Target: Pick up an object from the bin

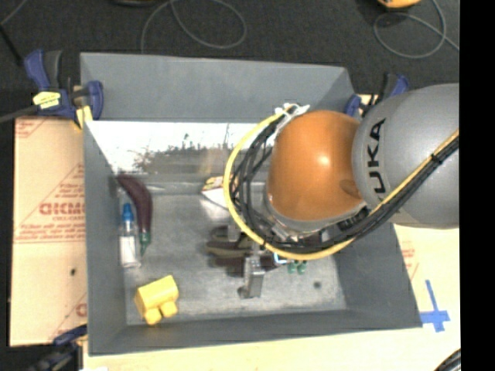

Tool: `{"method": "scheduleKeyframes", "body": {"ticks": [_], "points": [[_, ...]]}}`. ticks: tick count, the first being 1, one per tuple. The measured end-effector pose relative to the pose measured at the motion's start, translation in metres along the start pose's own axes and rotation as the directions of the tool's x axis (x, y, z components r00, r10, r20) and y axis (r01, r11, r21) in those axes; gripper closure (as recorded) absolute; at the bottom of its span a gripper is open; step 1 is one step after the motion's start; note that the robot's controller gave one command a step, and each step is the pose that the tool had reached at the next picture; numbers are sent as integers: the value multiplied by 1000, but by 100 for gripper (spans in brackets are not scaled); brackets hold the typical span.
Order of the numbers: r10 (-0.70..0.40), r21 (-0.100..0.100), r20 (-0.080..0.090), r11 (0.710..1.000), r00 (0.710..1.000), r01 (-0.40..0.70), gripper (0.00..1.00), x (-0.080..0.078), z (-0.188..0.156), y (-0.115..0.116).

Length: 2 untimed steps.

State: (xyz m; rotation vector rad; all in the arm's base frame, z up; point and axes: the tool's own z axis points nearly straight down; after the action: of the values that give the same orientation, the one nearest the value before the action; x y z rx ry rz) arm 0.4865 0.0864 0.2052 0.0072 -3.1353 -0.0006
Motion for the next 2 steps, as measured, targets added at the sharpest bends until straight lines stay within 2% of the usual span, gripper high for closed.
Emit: {"method": "scheduleKeyframes", "body": {"ticks": [1,2], "points": [[2,-1,8,1000,1000,-2,0,-2,-4,0],[53,-2,13,999,999,-53,0,-9,10,1]]}}
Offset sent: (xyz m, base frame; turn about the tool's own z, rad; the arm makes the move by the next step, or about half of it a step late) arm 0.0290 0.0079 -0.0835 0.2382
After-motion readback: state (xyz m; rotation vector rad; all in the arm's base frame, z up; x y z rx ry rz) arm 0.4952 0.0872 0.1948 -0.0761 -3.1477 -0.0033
